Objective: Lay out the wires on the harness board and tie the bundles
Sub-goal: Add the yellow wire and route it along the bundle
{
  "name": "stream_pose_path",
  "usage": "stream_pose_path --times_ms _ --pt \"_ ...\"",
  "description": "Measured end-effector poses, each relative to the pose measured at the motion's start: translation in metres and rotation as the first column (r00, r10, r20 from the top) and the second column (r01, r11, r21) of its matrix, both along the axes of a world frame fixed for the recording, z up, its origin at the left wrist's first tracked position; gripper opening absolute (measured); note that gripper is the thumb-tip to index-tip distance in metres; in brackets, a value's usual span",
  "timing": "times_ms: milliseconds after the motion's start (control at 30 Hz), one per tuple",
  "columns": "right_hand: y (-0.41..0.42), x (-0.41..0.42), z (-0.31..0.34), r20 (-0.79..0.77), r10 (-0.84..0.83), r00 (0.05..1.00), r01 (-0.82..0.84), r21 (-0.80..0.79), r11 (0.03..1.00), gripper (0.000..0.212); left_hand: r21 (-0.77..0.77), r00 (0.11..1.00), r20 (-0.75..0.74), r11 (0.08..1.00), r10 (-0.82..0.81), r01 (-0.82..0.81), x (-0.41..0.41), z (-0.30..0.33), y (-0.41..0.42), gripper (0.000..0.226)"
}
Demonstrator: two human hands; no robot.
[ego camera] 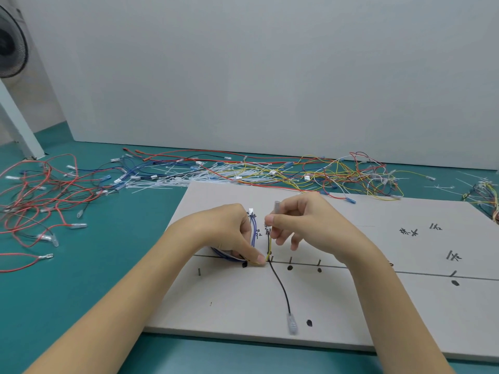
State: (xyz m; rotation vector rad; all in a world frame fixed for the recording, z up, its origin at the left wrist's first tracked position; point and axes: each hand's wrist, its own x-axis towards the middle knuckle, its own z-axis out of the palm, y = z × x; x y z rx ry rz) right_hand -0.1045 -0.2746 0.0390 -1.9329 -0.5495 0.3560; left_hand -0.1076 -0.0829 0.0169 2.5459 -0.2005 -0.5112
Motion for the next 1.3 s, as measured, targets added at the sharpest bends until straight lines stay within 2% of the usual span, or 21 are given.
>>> stream_pose_path --times_ms 400,633,900,1300 --pt "0.001 0.000 -0.002 -0.002 0.025 1.000 -0.025 -0.053 0.998 0.021 0.066 0.997 0.074 0.998 -0.002 -0.002 0.003 -0.007 -0.003 0.051" --pt "0.004 0.001 -0.004 -0.019 -0.007 1.000 0.006 -0.033 0.999 0.027 0.077 0.998 0.069 0.997 -0.001 -0.005 0.003 -0.008 -0.003 0.052" --pt "0.003 0.004 -0.007 -0.027 -0.048 0.998 0.048 -0.019 0.999 0.012 0.085 0.998 0.056 0.996 0.011 -0.016 0.003 -0.007 -0.004 0.051" --pt "0.009 0.016 -0.025 0.180 -0.130 0.975 0.147 -0.085 0.985 0.010 0.099 0.998 0.068 0.995 0.010 -0.017 0.005 -0.009 -0.005 0.051"
